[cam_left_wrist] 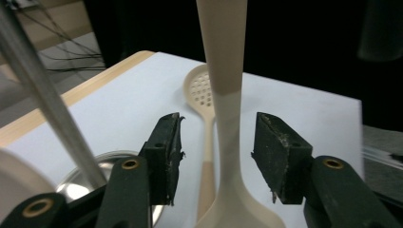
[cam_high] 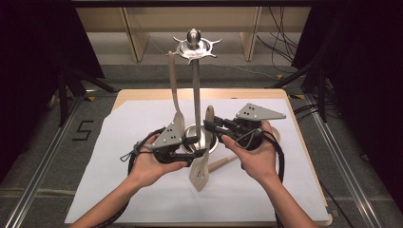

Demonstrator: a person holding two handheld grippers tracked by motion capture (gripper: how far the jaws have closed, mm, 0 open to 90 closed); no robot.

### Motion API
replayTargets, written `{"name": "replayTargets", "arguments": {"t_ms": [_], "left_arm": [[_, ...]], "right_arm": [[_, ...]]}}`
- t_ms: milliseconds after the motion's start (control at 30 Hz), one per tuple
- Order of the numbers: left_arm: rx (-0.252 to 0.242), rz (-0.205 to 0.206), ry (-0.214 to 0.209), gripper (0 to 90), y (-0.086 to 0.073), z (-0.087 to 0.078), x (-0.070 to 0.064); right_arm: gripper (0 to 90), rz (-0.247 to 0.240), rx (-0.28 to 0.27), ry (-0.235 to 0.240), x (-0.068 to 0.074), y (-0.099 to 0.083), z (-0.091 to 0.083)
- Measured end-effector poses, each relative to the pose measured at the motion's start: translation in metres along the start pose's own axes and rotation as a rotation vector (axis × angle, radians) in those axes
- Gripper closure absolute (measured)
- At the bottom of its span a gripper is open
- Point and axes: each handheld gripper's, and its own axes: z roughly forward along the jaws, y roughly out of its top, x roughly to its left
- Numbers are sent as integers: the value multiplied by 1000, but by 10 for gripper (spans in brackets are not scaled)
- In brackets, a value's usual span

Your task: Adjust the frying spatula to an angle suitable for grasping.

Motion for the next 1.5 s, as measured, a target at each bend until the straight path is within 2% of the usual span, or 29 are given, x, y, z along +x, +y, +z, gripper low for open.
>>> {"name": "replayTargets", "arguments": {"t_ms": [100,200,233,333,400,500,633,667,800,900,933,967,1033,1067,1100,1133,1233,1267,1300,1400,1467,1500], "left_arm": [[-14,-11,-22,503,3,-1,1],[-22,-20,-41,509,4,-1,3],[-23,-29,-52,513,4,0,4],[-37,-58,-77,535,4,2,4],[-35,-53,-82,546,5,3,4],[-51,-72,-100,563,6,6,5],[-54,-77,-99,603,7,7,4],[-54,-75,-102,618,7,8,3],[-56,-71,-114,696,8,9,2],[-42,-103,-115,733,9,8,3],[-37,-92,-105,734,9,8,3],[-28,-86,-89,735,10,7,2],[-17,-77,-58,737,11,6,1],[-16,-73,-47,737,11,6,1],[-9,-77,-26,738,12,5,0],[-9,-79,-11,738,12,4,1],[-8,-87,29,738,15,1,1],[-9,-88,45,738,16,0,1],[-12,-95,59,738,17,-1,1],[-22,-95,102,738,21,-4,1],[-21,-94,129,739,23,-5,2],[-22,-97,138,739,25,-6,3]], "right_arm": [[735,7,6,54,1,-1,-1],[735,-5,9,61,0,-2,-2],[735,11,9,82,1,-2,-2],[735,16,6,89,1,-4,-1],[735,3,10,76,1,-4,-1],[735,8,6,95,2,-4,0],[735,12,11,107,4,-3,0],[735,-5,-1,107,3,-3,0],[735,7,5,119,5,-4,1],[734,2,3,115,5,-5,0],[733,-25,-13,114,3,-6,1],[732,-10,-7,122,4,-7,2],[717,-21,-14,124,5,-7,2],[691,-22,-19,110,6,-8,1],[666,-47,-23,90,5,-7,0],[648,-33,-22,100,6,-7,-1],[611,-18,-56,80,6,-7,-6],[604,-33,-72,61,5,-7,-9],[599,-23,-70,50,5,-8,-12],[598,-39,-93,10,-1,-11,-21],[598,-35,-96,-32,-5,-14,-26],[598,-11,-89,-46,-6,-16,-29]]}}
